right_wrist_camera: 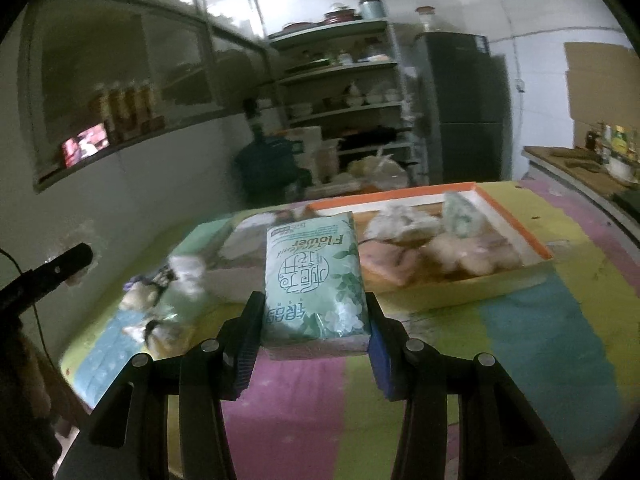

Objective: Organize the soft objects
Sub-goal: 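Carry the clear bag into the box with the left tool while the right tool carries the green tissue pack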

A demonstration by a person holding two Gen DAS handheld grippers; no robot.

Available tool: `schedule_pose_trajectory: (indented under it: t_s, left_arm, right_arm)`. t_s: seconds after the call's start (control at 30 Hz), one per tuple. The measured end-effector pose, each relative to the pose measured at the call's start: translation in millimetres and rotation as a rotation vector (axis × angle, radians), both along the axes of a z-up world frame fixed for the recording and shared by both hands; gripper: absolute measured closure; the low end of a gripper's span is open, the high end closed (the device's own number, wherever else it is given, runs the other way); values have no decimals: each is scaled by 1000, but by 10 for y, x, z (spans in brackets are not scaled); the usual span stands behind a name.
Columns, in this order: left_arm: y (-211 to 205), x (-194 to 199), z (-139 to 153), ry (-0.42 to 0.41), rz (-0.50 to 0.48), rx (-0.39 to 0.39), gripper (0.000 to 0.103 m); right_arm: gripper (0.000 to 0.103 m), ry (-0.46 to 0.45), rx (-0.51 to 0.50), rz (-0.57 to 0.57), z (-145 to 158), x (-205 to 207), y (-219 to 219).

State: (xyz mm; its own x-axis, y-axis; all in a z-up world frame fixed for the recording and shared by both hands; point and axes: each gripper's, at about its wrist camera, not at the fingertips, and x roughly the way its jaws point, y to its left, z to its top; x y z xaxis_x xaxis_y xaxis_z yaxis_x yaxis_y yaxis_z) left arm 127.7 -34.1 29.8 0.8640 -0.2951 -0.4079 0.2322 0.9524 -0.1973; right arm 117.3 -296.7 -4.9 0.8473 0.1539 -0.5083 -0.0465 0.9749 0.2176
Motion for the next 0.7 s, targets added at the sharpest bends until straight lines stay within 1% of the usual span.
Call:
schedule_pose_trajectory:
  t_s: [0.13,0.27,0.4,0.57,0.7]
  left_arm:
    - [-384,192,-26,19,-83,-7,49]
    - [-713,304,-60,23,-133,-8,49]
    - [-996,467,-143,54,-174,-6,49]
    - [-1299,669,-248,80,-196,7,49]
    - [-1506,865,-338,107,-195,23,49]
  right_arm:
    - [54,0,7,-38,0,58,-194]
    - [54,-10,20,-55,35,137,-379]
    - [54,-18,17,-70,71,247,-528]
    - [54,-27,8,-60,83,390,-641]
    - [54,-32,11,-48,85,559,-732]
